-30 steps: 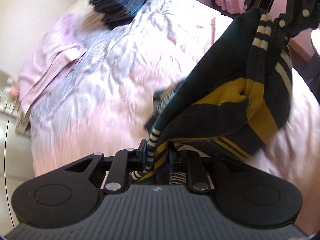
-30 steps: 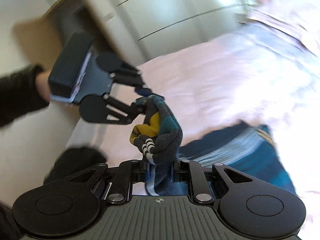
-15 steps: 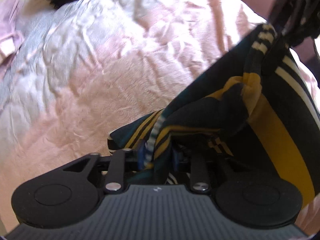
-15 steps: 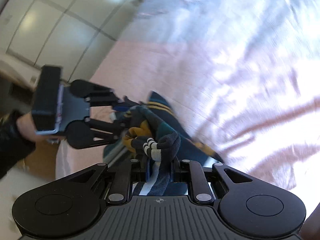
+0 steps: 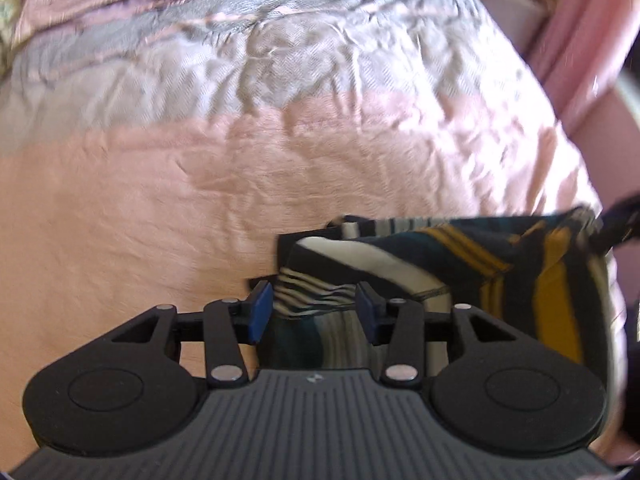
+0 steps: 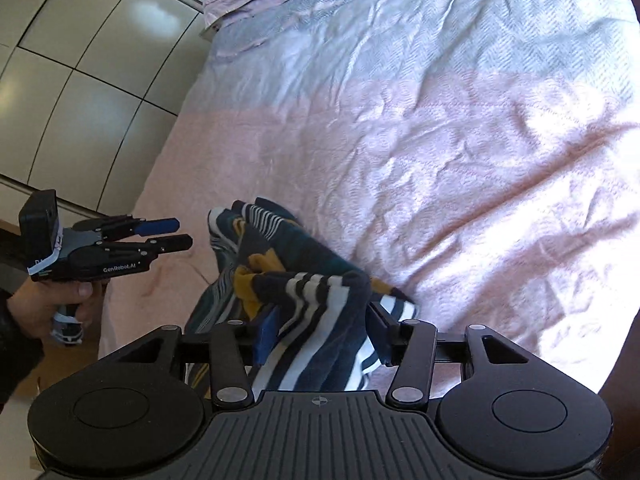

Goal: Fold clothes

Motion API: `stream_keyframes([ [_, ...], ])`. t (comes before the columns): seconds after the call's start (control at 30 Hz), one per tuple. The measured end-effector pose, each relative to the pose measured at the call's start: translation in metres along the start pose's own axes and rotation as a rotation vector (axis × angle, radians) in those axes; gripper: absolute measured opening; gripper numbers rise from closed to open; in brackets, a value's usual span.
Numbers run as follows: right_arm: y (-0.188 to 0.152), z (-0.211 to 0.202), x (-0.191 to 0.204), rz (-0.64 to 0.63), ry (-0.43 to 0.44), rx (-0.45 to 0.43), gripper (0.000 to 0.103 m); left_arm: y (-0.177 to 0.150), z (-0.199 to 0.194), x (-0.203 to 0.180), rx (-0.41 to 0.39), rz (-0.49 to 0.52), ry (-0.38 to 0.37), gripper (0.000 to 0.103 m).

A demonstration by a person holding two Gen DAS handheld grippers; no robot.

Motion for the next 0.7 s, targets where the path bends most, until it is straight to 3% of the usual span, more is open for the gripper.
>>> stream_keyframes([
  [0.07, 0.000, 0.013, 0.003, 0.001, -0.010, -0.010, 0.051, 0.000, 0.013, -0.004, -0.011, -0.034, -0.038, 0.039],
  [0.13, 0.004, 0.024, 0.001, 0.008, -0.028, -0.020, 0.028, 0.000, 0.033, -0.003, -0.004, -0.054, -0.056, 0.037],
  [0.23, 0.011, 0.033, -0.007, 0.016, -0.063, -0.021, 0.027, 0.001, 0.062, 0.011, 0.016, -0.079, -0.024, 0.033],
  [0.4, 0.013, 0.048, -0.024, 0.032, -0.084, 0.005, 0.027, 0.003, 0.096, 0.032, 0.061, -0.102, -0.039, 0.042],
  [0.53, 0.015, 0.050, -0.033, 0.081, -0.071, 0.034, 0.027, 0.010, 0.087, 0.041, 0.091, -0.093, -0.066, 0.042],
  [0.6, 0.016, 0.042, -0.029, 0.062, -0.079, 0.038, 0.029, 0.009, 0.072, 0.045, 0.081, -0.077, -0.005, 0.037],
  [0.67, 0.014, 0.027, -0.023, 0.046, -0.103, 0.033, 0.037, 0.005, 0.051, 0.049, 0.067, -0.054, 0.062, 0.033],
  [0.7, 0.012, 0.020, -0.021, 0.041, -0.116, 0.030, 0.046, -0.001, 0.039, 0.048, 0.058, -0.033, 0.082, 0.033],
])
Point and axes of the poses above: each gripper's, at about its wrist camera, not at the fingertips, and z roughly the way its jaws point, x to its left, y to its top, the point moved 3 cm from there along z, roughly the way its jaws point, and after that the axes turned 15 degrees about -y, right-handed, at the moved point
